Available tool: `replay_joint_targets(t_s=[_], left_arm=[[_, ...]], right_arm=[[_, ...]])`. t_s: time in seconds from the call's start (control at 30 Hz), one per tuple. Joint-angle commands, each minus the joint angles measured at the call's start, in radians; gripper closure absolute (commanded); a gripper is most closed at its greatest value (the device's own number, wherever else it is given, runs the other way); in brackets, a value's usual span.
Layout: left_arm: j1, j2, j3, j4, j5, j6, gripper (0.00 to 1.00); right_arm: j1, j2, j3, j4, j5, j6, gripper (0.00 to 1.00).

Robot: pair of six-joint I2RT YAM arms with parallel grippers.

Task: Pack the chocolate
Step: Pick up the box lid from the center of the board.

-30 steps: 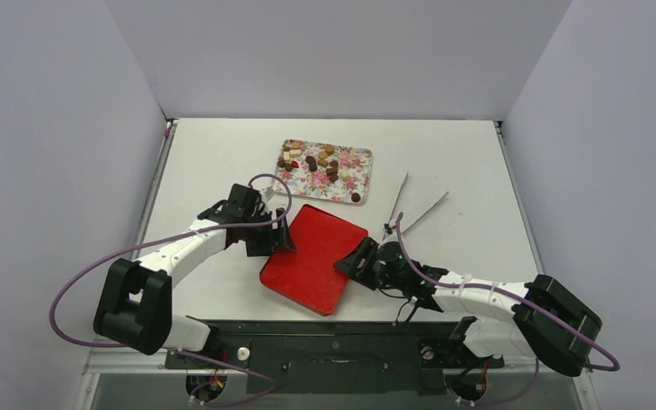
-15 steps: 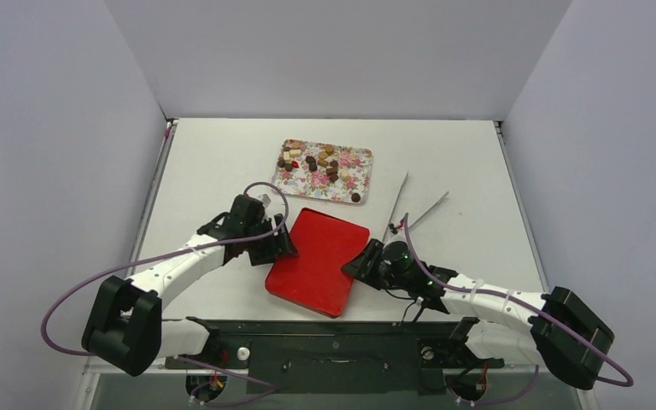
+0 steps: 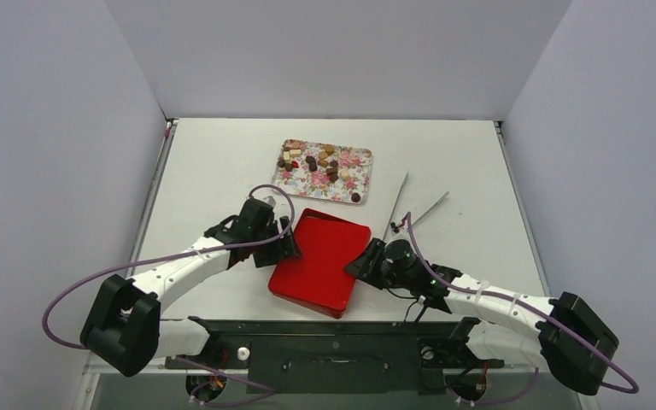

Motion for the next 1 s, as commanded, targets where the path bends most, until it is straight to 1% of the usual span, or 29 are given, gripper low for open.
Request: replay_joint_targets(t_s=[0.0, 0.13, 0.23, 0.27, 0.3, 0.43, 0.53, 0.63, 0.9, 0.97], left_arm=[[-0.041, -0.013, 0.001, 0.081, 0.090, -0.060, 0.35], [-0.045, -0.021, -0.001, 0.077, 0.085, -0.064, 0.35], [-0.047, -0.023, -0.002, 0.069, 0.071, -0.067, 0.35], [-0.048, -0.025, -0.002, 0.067, 0.058, -0.071, 0.35], [-0.048, -0.025, -0.001, 0.055, 0.049, -0.077, 0.35], [-0.047, -0.040, 0.003, 0.019, -0.018, -0.094, 0.35], [-0.048, -0.054, 0.008, 0.003, -0.058, -0.103, 0.35], [-0.048, -0.057, 0.012, -0.004, -0.066, -0.108, 0.35], [-0.048, -0.060, -0.003, 0.010, -0.061, -0.122, 0.35], [-0.049, -0.061, -0.011, 0.024, -0.052, -0.129, 0.35]], right_arm=[[0.006, 0.056, 0.058, 0.258, -0.091, 0.060, 0.62], [0.005, 0.115, 0.045, 0.364, -0.117, 0.107, 0.71], [0.004, 0.110, 0.038, 0.376, -0.131, 0.120, 0.72], [0.003, 0.103, 0.039, 0.365, -0.133, 0.116, 0.70], [-0.003, 0.088, 0.042, 0.334, -0.132, 0.107, 0.65], [-0.040, 0.034, 0.046, 0.243, -0.146, 0.081, 0.55], [-0.060, 0.010, 0.057, 0.197, -0.168, 0.066, 0.54], [-0.063, -0.005, 0.067, 0.174, -0.180, 0.067, 0.54], [-0.062, 0.010, 0.069, 0.216, -0.213, 0.103, 0.55], [-0.062, 0.032, 0.063, 0.249, -0.217, 0.117, 0.57]])
